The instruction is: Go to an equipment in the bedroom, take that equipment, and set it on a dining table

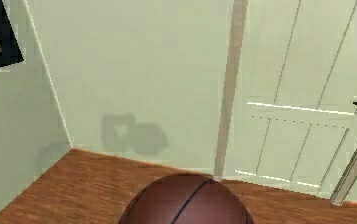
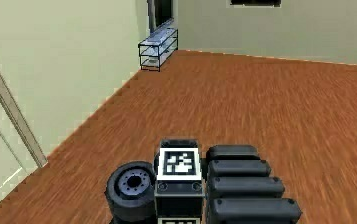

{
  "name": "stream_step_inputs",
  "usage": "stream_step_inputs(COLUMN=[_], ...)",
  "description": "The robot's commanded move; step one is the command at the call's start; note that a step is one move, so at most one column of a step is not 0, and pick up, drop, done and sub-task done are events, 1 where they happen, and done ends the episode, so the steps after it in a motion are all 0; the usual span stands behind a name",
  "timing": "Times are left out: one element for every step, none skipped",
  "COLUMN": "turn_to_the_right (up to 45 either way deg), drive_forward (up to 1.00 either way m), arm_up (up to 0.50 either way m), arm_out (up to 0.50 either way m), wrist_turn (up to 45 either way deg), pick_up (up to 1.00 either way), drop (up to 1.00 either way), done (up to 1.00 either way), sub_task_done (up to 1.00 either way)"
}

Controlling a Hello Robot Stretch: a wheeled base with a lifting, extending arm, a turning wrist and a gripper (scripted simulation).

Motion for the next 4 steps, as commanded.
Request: stream_step_inputs(turn_to_the_right=[45.0, 27.0, -45.0, -45.0], drive_forward=[0.00, 0.00, 0.00, 0.00], arm_up=[0.00, 0.00, 0.00, 0.00], arm_out=[0.00, 0.00, 0.00, 0.00], wrist_turn=[0.0, 0.0, 0.0, 0.0], pick_up=[0.00, 0.00, 0.00, 0.00], drop=[0.00, 0.00, 0.00, 0.00], done=[0.00, 0.00, 0.00, 0.00], sub_task_done=[0.00, 0.00, 0.00, 0.00])
